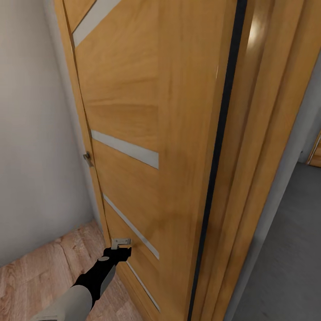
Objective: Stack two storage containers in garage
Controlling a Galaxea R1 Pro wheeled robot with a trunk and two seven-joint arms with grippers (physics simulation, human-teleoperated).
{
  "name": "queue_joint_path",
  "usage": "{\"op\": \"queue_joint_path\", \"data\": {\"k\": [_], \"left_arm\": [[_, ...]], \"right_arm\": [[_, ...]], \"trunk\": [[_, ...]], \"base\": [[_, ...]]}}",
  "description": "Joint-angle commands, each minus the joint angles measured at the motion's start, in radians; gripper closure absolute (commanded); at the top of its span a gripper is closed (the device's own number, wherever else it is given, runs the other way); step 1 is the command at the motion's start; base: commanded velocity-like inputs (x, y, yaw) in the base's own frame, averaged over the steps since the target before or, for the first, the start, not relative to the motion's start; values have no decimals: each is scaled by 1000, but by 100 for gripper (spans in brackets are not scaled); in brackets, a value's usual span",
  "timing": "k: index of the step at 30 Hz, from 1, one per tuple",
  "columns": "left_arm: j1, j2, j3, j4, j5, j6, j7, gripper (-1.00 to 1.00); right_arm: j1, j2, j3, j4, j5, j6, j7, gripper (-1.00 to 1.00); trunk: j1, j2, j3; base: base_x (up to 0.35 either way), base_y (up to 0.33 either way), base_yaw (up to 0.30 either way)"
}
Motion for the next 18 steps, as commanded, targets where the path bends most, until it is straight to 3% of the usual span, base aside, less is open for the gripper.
{"op": "queue_joint_path", "data": {"k": [1, 14, 18], "left_arm": [[-16, -46, 5, -4, -2, 6, -8, -100], [-16, -46, 6, -3, -2, 6, -8, -100], [-16, -46, 5, -3, -2, 6, -8, -100]], "right_arm": [[-1, 0, 0, 1, 1, -4, 1, -100], [-1, 0, 0, 1, 1, -3, 1, -100], [-1, 0, 0, 1, 1, -3, 1, -100]], "trunk": [[0, 0, -1], [0, 0, -1], [0, 0, 0]], "base": [[0, 0, 0], [0, 0, 0], [0, 0, -137]]}}
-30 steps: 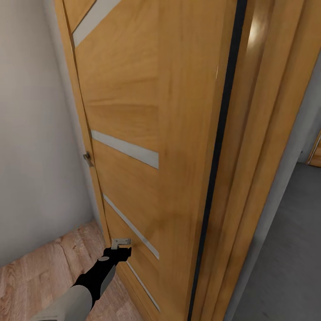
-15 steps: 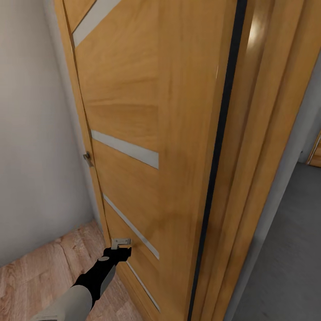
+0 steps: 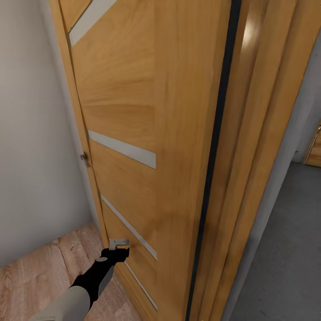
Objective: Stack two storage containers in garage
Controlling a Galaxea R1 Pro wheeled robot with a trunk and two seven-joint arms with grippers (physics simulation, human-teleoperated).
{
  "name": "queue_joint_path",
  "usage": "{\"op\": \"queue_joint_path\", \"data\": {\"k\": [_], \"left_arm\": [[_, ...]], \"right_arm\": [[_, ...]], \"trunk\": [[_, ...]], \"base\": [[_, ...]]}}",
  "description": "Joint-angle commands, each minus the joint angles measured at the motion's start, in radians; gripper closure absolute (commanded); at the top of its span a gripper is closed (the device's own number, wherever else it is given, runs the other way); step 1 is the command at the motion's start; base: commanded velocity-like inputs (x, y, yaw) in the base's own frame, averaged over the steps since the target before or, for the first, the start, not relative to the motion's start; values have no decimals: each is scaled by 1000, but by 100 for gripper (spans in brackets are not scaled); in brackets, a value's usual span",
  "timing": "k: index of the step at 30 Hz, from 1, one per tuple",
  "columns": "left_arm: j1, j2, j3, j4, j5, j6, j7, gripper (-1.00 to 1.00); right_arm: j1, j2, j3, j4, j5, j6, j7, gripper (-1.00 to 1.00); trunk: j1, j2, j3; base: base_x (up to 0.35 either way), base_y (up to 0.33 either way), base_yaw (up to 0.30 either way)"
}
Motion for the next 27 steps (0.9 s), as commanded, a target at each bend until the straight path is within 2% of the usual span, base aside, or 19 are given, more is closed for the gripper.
{"op": "queue_joint_path", "data": {"k": [1, 17, 27], "left_arm": [[-20, -60, 5, -4, -2, 6, -8, -100], [-20, -60, 5, -4, -2, 6, -8, -100], [-20, -60, 5, -4, -2, 6, -8, -100]], "right_arm": [[-1, 0, 0, 1, 1, -4, 1, -100], [-1, 0, 0, 1, 1, -4, 1, -100], [-1, 0, 0, 1, 1, -4, 1, -100]], "trunk": [[0, 0, 0], [0, 0, 0], [0, 0, 0]], "base": [[0, 0, -172], [0, 0, -18], [0, 0, -134]]}}
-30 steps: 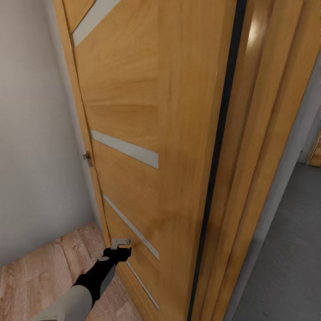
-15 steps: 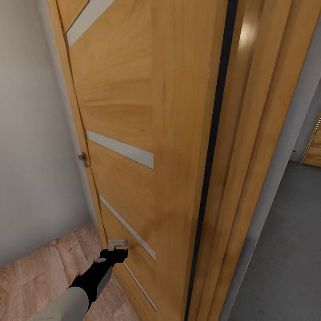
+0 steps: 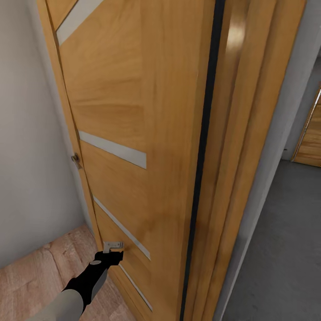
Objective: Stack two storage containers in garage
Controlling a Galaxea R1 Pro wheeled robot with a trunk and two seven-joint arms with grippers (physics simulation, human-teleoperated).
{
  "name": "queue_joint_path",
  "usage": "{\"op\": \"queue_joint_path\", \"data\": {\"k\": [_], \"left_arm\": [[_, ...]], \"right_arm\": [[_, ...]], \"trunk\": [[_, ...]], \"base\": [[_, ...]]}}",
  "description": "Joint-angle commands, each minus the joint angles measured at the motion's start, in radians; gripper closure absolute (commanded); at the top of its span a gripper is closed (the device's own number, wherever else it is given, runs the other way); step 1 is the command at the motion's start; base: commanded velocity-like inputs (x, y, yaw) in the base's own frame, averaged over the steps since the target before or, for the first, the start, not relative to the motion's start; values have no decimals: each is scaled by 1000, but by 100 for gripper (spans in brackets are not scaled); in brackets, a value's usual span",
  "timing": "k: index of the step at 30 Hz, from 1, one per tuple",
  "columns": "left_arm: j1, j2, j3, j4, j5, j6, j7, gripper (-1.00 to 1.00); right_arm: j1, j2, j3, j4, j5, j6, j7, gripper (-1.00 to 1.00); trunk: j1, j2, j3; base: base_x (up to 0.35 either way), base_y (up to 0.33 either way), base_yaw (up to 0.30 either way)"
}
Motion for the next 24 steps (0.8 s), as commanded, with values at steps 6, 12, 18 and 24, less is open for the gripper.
{"op": "queue_joint_path", "data": {"k": [6, 12, 18, 24], "left_arm": [[-37, -100, 5, -4, -2, 6, -9, -100], [-37, -100, 5, -4, -2, 6, -9, -100], [-37, -100, 5, -4, -2, 6, -9, -100], [-37, -100, 5, -4, -2, 6, -8, -100]], "right_arm": [[-1, 0, 0, 1, 1, -4, 1, -100], [-1, 0, 0, 1, 1, -4, 1, -100], [-1, 0, 0, 1, 1, -4, 1, -100], [-1, 0, 0, 1, 1, -4, 1, -100]], "trunk": [[0, 0, -1], [0, 0, -1], [0, 0, -1], [0, 0, -1]], "base": [[0, 0, -12], [0, 0, 0], [0, 0, 0], [0, 0, 69]]}}
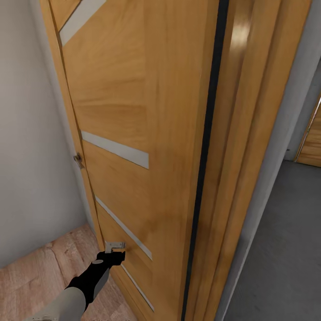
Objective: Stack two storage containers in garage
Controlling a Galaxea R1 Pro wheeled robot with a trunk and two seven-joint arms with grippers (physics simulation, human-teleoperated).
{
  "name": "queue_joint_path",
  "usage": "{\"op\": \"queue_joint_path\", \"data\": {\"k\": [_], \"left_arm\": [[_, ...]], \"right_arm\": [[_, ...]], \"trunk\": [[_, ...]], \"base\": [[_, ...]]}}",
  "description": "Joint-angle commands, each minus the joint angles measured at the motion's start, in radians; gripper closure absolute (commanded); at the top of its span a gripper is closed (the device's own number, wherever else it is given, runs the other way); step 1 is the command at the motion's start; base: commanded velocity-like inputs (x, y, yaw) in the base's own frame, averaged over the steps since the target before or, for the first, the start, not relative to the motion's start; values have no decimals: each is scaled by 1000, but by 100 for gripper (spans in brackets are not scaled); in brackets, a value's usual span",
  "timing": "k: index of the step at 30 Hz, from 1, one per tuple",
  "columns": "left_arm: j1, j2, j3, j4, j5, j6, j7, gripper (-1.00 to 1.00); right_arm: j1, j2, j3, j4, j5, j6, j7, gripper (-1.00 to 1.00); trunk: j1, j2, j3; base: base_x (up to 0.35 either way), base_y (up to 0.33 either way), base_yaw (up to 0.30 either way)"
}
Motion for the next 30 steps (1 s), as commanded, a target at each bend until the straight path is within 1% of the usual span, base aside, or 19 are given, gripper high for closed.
{"op": "queue_joint_path", "data": {"k": [1, 17, 20, 21, 23, 25, 30], "left_arm": [[-19, -89, 4, -37, -2, 4, -7, -100], [-19, -84, 4, -37, -2, 4, -7, -100], [-19, -73, 6, -36, -2, 3, -7, -100], [-19, -62, 9, -36, -1, 3, -7, -100], [-19, -50, 22, -35, 0, 2, -9, -100], [-19, -44, 38, -34, -1, -1, -12, -100], [-19, -40, 44, -34, -3, -3, -14, -100]], "right_arm": [[0, 0, 0, 1, 1, -4, 1, -100], [0, 0, 0, 1, 1, -4, 1, -100], [0, 0, 0, 1, 1, -4, 1, -100], [0, 0, 0, 1, 1, -4, 1, -100], [0, 0, 0, 1, 1, -4, 1, -100], [0, 0, 0, 1, 1, -4, 1, -100], [0, 0, 0, 1, 1, -4, 1, -100]], "trunk": [[0, 0, -1], [0, 0, -1], [0, 0, -1], [0, 0, -1], [0, 0, -1], [0, 0, -1], [0, 0, -1]], "base": [[0, 0, 212], [0, 0, 251], [0, 0, 256], [0, 0, 256], [0, 0, 256], [0, 0, 256], [0, 0, 256]]}}
